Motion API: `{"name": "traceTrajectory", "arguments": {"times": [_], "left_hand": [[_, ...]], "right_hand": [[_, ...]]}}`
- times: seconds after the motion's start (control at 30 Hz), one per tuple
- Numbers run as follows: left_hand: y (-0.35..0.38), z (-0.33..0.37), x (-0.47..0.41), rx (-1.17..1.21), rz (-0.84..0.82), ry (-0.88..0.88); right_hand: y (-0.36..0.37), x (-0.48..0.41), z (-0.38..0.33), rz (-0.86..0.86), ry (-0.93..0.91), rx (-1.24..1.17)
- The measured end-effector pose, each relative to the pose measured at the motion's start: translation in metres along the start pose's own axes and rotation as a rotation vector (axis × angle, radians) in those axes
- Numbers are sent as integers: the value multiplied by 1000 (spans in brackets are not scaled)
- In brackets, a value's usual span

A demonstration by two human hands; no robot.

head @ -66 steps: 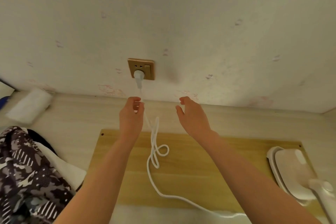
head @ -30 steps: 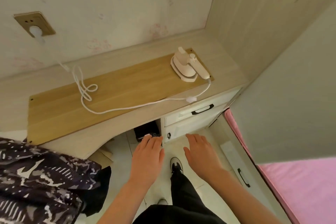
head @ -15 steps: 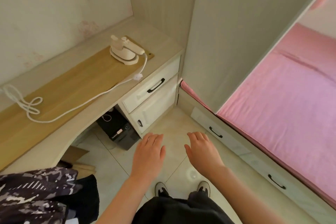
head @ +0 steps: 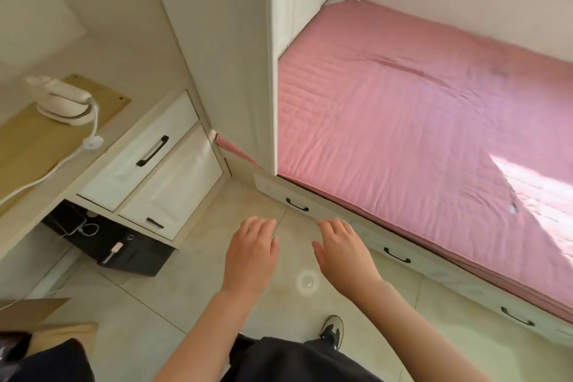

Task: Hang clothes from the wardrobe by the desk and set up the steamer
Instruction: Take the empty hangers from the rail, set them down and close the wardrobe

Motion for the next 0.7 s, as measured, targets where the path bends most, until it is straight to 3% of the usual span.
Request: {"name": "traceTrajectory", "arguments": {"times": [0.33, 0.7], "left_hand": [[69, 108, -52, 9, -19, -8], [75, 122, -163, 10, 25, -2]], "right_hand": [[-9, 5, 143, 15, 47, -26], [-39, -86, 189, 34, 25, -49]]}}
Point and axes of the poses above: each hand's wrist, its own x-axis away from the middle knuckle, its own y-axis out of the palm, z = x × y, the point moved 7 cm from there along -x, towards the middle knuckle, and after that the axes turned 13 degrees about x, right-handed, at the moved point
